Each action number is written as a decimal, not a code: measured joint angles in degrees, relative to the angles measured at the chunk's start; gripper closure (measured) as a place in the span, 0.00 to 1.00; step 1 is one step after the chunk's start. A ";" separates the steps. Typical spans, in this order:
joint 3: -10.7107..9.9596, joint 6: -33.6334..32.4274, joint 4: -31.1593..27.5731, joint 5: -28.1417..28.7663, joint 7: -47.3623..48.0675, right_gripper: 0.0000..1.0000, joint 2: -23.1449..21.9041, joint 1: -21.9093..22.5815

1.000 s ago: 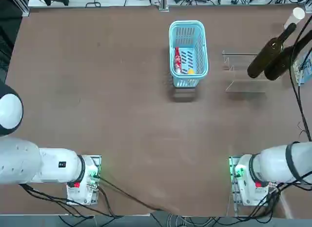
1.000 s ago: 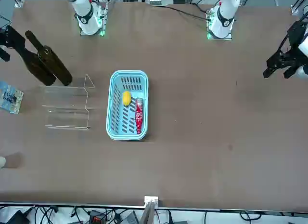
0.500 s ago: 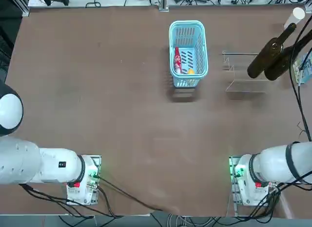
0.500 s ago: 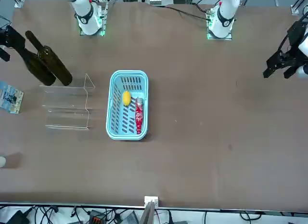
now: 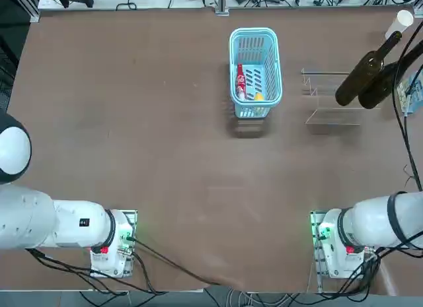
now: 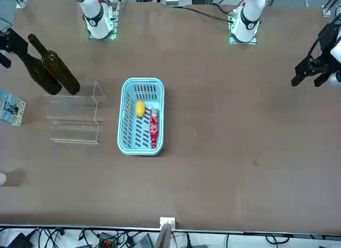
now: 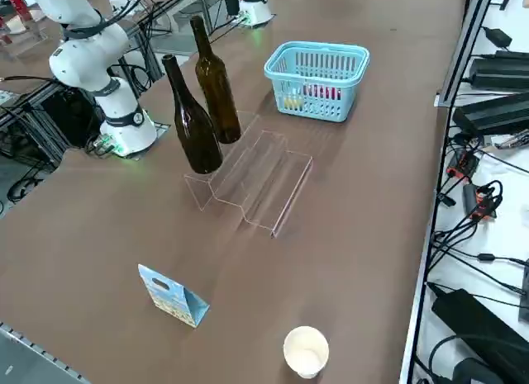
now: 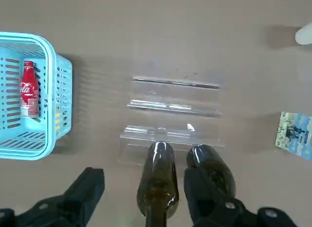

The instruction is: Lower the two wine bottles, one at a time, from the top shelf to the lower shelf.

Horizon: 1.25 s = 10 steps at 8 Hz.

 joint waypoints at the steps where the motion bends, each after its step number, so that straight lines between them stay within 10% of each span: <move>1: -0.12 -1.45 0.05 0.00 0.00 0.00 -0.17 -0.06; 10: 0.37 -3.33 -11.93 -1.09 0.32 0.00 -9.44 0.04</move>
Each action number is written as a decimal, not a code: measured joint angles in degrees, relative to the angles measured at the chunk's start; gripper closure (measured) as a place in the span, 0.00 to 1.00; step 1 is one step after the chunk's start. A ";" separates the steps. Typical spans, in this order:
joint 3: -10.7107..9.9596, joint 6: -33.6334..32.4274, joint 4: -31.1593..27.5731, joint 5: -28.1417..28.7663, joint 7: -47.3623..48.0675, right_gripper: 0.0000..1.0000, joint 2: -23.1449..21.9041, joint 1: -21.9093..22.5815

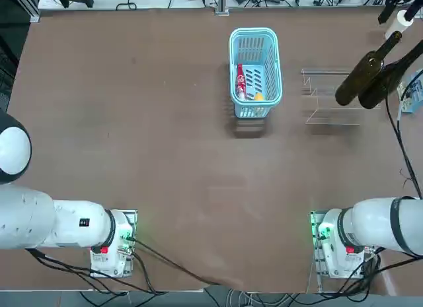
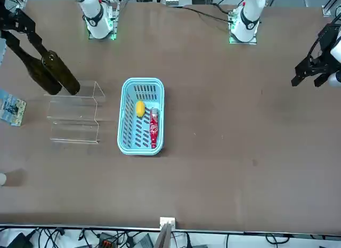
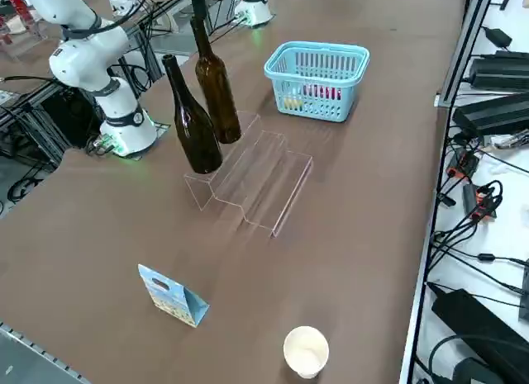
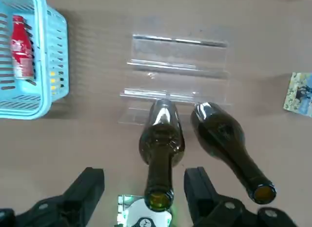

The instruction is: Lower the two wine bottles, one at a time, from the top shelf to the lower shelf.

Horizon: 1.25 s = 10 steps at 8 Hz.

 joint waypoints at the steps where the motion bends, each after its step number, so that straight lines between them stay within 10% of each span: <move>1: 0.15 0.41 -1.12 -0.48 0.00 0.00 -0.44 0.00; 10: 0.73 5.50 -11.29 -2.51 0.12 0.04 -6.09 -0.11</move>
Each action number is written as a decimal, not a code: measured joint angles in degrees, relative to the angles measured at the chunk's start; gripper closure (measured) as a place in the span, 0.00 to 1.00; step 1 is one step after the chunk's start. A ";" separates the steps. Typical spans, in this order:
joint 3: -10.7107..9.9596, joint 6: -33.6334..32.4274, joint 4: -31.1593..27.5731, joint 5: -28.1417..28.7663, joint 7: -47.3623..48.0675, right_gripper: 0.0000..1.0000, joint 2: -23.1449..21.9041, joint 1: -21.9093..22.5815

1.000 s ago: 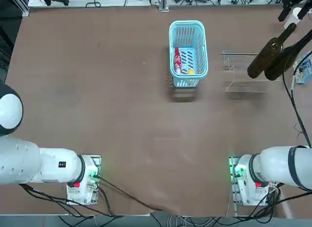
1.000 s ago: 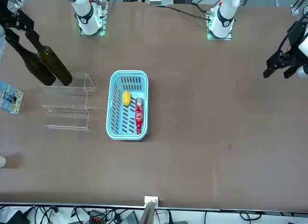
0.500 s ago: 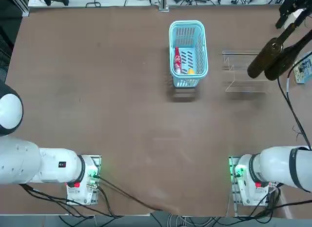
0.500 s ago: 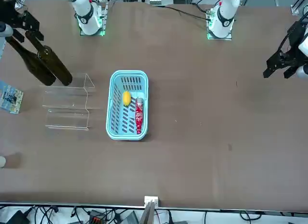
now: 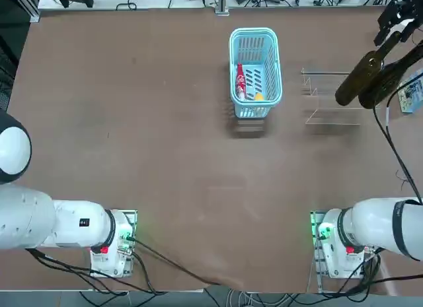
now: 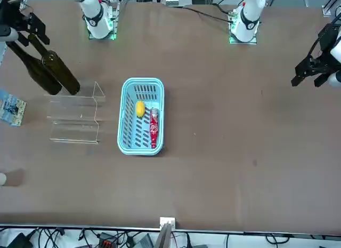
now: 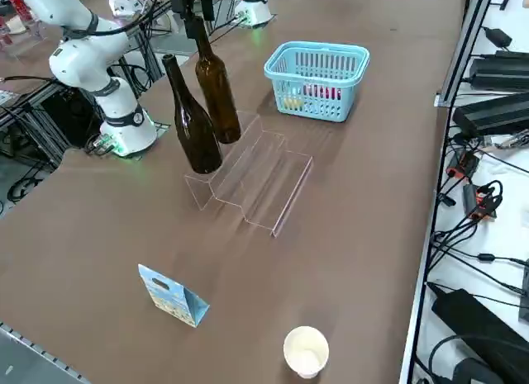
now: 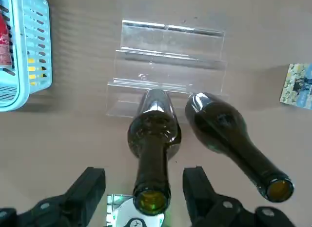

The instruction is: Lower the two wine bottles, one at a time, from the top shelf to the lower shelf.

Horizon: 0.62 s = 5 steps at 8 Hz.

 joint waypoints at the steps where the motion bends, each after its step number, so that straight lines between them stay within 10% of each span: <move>1: -0.05 0.83 -0.82 -0.20 -0.02 0.04 -0.49 -0.02; 5: -0.36 3.10 -5.18 -0.55 -0.50 0.09 -3.35 -0.11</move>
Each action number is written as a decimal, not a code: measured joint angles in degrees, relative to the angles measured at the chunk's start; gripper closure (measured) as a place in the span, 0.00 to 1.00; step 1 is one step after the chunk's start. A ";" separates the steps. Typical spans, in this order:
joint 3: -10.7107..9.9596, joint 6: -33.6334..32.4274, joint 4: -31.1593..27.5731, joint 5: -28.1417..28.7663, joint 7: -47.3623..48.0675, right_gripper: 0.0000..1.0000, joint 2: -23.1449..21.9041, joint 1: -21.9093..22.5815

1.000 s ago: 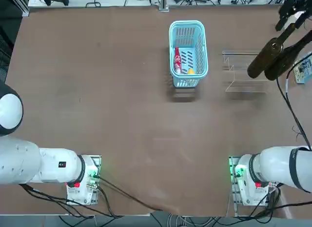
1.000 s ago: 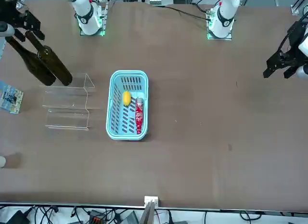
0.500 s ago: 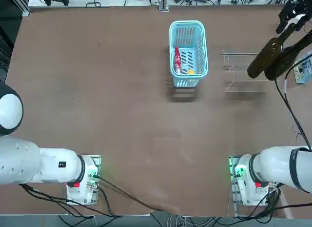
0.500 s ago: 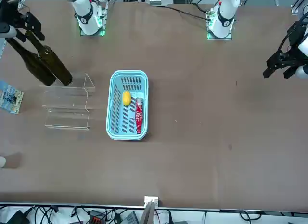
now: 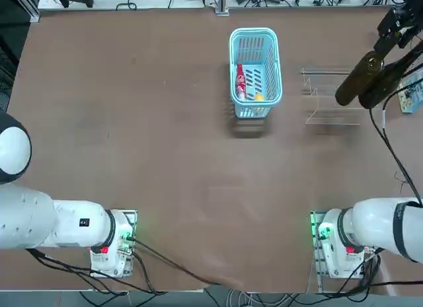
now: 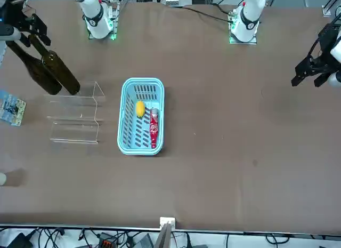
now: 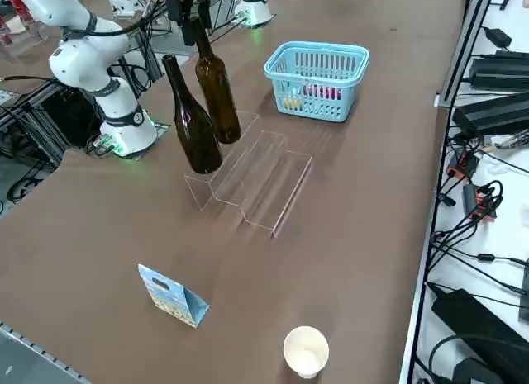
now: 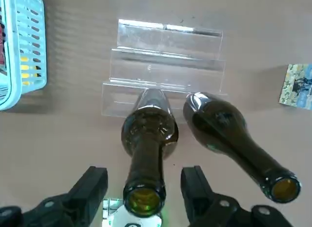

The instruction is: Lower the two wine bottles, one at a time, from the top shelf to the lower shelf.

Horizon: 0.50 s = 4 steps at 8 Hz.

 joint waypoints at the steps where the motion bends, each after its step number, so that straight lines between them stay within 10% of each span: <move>1: -0.05 0.02 -0.15 0.00 -0.11 0.10 -0.21 -0.05; 4: -0.07 0.50 -0.18 -0.01 -0.18 0.22 -0.26 -0.15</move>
